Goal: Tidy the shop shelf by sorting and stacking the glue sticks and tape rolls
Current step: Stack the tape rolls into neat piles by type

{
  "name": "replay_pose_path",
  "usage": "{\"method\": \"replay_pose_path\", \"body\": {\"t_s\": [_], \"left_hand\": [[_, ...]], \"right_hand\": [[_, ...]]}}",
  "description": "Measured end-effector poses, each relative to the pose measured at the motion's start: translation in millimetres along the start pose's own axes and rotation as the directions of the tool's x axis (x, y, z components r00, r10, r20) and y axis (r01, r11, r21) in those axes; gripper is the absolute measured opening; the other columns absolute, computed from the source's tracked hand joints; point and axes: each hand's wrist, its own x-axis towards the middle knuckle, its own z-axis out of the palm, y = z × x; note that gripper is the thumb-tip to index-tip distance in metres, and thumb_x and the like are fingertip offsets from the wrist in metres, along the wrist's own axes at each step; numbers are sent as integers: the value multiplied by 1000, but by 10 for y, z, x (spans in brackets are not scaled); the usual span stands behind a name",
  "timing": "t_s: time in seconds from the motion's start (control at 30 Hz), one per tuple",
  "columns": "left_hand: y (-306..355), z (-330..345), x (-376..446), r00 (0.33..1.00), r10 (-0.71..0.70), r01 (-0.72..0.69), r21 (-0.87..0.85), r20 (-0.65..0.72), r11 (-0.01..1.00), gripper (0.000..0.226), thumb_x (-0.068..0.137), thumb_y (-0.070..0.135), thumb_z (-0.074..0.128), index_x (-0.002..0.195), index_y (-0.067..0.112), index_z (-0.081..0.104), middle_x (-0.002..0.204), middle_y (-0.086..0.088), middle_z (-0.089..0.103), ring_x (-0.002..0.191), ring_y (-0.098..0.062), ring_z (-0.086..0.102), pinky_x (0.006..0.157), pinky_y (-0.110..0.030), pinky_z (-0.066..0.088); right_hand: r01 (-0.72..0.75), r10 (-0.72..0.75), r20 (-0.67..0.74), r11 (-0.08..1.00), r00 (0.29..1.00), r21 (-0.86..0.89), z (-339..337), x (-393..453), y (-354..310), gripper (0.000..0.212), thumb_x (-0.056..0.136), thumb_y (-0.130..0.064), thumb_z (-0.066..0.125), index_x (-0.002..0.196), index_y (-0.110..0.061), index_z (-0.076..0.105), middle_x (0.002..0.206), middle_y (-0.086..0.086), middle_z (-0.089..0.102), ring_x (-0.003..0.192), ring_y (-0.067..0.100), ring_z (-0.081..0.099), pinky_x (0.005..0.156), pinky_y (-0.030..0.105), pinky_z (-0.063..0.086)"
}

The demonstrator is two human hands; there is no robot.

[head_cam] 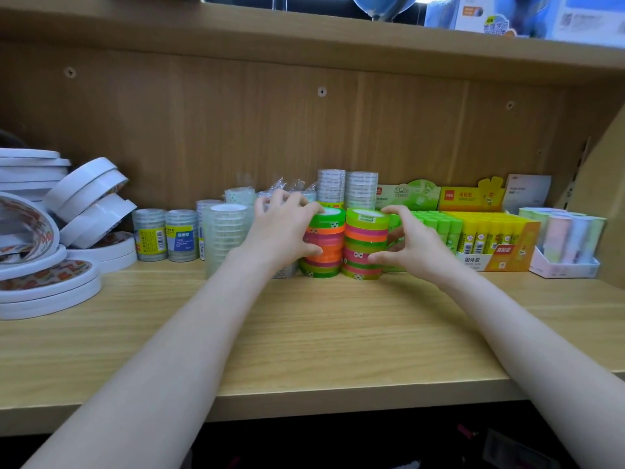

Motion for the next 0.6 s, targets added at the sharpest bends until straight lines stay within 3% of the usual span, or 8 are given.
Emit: {"method": "replay_pose_path", "body": {"t_s": [0.23, 0.4, 0.5, 0.6], "left_hand": [[27, 25, 10, 999, 23, -25, 60, 40, 998, 76, 78, 46, 67, 142, 34, 27, 142, 3, 34, 133, -24, 20, 110, -47, 11], [22, 52, 30, 998, 29, -34, 109, 53, 993, 80, 77, 44, 69, 143, 32, 25, 143, 2, 32, 133, -24, 19, 110, -49, 10], [23, 43, 31, 998, 30, -35, 110, 47, 993, 82, 76, 44, 70, 143, 31, 25, 143, 3, 34, 134, -24, 20, 110, -49, 11], [11, 32, 10, 999, 40, -41, 129, 11, 991, 83, 75, 49, 69, 143, 31, 25, 142, 5, 37, 134, -23, 23, 111, -47, 12]], "right_hand": [[17, -15, 53, 999, 998, -37, -13, -19, 8, 92, 72, -21, 79, 143, -26, 22, 106, -5, 49, 98, 16, 56, 87, 28, 41], [38, -33, 70, 997, 997, -74, 34, -26, 5, 103, 70, -10, 79, 147, -23, 12, 132, 9, 50, 110, 20, 55, 92, 27, 40], [34, -29, 65, 996, 997, -79, 37, -11, 18, 104, 70, -12, 79, 148, -25, 11, 134, 9, 49, 114, 21, 53, 90, 25, 37], [10, -6, 99, 999, 995, -44, 28, 7, 29, 106, 69, -14, 80, 147, -30, 10, 137, 7, 46, 116, 21, 51, 96, 31, 40]]}}
